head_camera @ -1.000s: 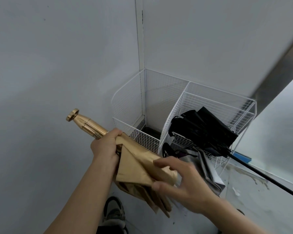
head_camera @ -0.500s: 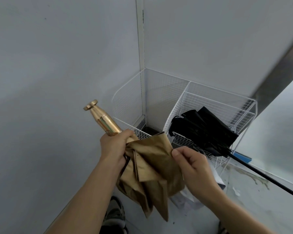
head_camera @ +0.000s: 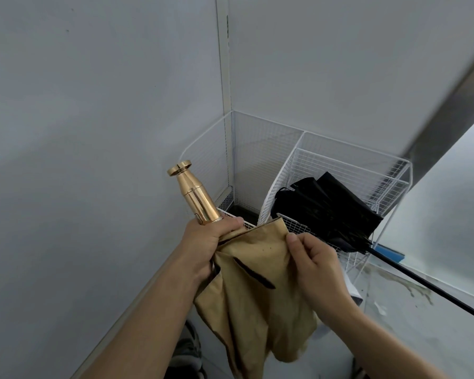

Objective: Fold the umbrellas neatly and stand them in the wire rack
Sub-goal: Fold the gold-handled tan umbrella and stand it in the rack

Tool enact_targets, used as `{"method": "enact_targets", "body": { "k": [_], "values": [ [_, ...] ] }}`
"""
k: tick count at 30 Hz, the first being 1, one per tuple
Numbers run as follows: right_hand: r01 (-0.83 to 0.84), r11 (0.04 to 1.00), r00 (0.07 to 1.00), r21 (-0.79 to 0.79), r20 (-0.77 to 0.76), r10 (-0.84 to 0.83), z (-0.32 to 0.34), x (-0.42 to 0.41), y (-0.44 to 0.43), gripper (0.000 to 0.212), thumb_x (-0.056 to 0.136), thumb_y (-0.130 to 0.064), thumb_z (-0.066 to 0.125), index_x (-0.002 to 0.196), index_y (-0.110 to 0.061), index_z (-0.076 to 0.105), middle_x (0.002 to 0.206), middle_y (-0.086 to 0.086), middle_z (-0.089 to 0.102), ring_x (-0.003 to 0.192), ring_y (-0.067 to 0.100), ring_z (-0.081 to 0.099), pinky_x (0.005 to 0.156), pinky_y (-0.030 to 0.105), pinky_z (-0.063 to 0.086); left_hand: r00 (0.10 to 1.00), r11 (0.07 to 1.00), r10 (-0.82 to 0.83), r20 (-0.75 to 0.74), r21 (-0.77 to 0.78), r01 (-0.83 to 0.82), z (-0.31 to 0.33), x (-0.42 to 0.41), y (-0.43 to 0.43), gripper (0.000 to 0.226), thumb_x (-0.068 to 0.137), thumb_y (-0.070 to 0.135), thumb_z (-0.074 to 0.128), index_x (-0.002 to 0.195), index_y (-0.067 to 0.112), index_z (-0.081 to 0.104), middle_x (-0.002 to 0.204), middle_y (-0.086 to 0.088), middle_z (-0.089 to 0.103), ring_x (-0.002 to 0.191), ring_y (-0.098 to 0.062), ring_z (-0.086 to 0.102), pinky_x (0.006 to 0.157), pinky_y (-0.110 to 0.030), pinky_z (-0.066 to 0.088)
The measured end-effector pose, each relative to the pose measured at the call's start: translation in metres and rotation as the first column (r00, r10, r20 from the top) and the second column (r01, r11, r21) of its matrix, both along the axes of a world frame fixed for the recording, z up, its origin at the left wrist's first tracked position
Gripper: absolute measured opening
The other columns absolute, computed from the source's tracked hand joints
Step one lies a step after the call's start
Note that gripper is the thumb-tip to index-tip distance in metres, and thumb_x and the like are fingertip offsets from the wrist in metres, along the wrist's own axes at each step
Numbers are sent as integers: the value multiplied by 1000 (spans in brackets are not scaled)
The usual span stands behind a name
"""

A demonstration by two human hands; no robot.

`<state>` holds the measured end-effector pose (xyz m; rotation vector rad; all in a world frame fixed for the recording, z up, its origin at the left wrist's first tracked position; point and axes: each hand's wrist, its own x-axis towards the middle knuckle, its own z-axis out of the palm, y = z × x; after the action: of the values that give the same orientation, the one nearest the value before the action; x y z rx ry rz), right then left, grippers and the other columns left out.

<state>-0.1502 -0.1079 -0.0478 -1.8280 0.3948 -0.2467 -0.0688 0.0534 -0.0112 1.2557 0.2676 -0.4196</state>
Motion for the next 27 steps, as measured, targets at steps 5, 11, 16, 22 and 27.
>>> {"method": "enact_targets", "body": {
  "k": [5,11,16,22,27],
  "values": [
    [7,999,1000,-32,-22,-8,-9,4,0,40,100,-31,53,77,1,60,59,0,50,54,6,42,51,21,36,982,975,-169,85,-131,179,8,-9,-5,34,53,11,81,74,13,53,65,-2,60,58,-13,61,56,-23,53],
    [16,998,998,-64,-66,-20,-12,11,-10,46,99,-32,55,70,2,58,55,0,49,48,4,40,47,20,33,957,978,-208,203,20,209,2,-11,-4,49,49,-2,85,84,13,54,81,-4,66,71,-12,66,68,-24,56],
    [-70,996,985,-56,-164,60,-18,10,-6,50,96,-43,56,63,-6,57,49,-8,45,49,8,40,54,33,34,958,988,-142,249,-26,153,1,-10,-2,37,53,1,78,81,11,55,75,-3,69,68,-12,67,62,-24,55],
    [-130,989,977,-65,-180,117,-15,8,-10,57,93,-59,50,56,-15,46,49,-4,38,49,12,38,56,37,32,984,993,5,180,-120,17,8,-3,7,37,53,-10,77,72,12,55,66,-4,67,60,-14,66,56,-24,55],
    [-151,943,952,-298,-301,58,-17,7,-15,43,89,-58,57,71,-21,67,59,-1,63,59,13,59,63,41,51,978,983,161,135,-113,-147,9,9,21,30,78,-10,63,66,14,49,57,-1,54,50,-10,56,47,-18,49]
  ]
}}
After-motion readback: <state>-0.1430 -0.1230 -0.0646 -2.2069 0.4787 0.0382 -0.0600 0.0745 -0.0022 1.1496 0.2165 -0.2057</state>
